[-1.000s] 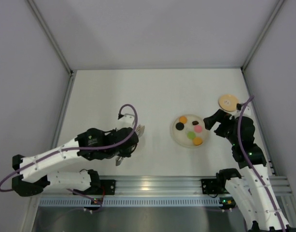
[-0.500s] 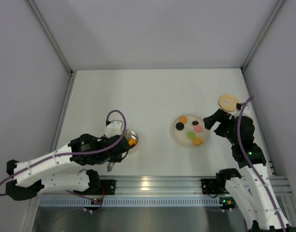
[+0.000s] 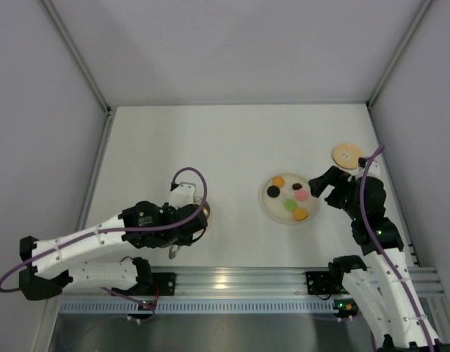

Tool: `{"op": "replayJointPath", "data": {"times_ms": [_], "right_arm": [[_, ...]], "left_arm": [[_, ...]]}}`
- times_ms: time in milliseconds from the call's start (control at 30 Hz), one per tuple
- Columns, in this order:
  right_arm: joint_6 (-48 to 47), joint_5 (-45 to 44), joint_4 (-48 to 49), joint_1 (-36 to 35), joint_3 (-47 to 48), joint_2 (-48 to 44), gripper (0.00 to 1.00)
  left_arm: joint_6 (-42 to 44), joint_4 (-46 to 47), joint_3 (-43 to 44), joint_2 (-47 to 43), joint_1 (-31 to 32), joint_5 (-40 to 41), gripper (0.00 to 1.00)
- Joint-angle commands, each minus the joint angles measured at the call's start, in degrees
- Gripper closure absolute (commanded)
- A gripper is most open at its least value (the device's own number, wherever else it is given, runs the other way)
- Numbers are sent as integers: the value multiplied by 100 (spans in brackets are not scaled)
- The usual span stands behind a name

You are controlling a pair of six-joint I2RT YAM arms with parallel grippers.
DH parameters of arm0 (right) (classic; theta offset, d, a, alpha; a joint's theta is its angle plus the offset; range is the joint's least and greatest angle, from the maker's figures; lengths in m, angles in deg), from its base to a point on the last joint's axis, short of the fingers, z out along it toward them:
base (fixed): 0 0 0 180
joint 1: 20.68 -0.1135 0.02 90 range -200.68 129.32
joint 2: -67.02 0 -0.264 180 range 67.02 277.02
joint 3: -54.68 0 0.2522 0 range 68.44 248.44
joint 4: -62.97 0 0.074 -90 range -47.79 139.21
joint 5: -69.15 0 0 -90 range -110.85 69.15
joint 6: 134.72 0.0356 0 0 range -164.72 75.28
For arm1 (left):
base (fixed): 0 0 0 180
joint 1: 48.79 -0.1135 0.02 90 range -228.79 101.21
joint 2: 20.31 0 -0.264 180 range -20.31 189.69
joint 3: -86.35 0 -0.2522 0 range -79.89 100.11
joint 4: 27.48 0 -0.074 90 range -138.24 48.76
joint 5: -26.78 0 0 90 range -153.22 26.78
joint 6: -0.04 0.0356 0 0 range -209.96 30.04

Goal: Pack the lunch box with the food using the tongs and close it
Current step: Place the fake food in the packing box, then pick up the fake food from the plate.

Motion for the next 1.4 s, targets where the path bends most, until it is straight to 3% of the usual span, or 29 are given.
{"op": "replayJointPath", "data": {"times_ms": [0, 333, 700, 933, 1367], "right_arm": [[-4, 25, 316, 73, 20, -52, 6], [31, 68, 351, 73, 11, -44, 6], [13, 33, 228, 73, 64, -158, 6], [-39, -10, 61, 73, 116, -263, 6], [-66, -2, -18, 73, 125, -342, 6]], "left_arm": [[121, 286, 183, 95, 8, 194, 55], [437, 400, 806, 332, 8, 273, 54], [1825, 1648, 2730, 2466, 8, -280, 53], [2327, 2228, 3469, 3891, -10, -667, 51], [2555, 2598, 3690, 4780, -344, -1045, 51]]}}
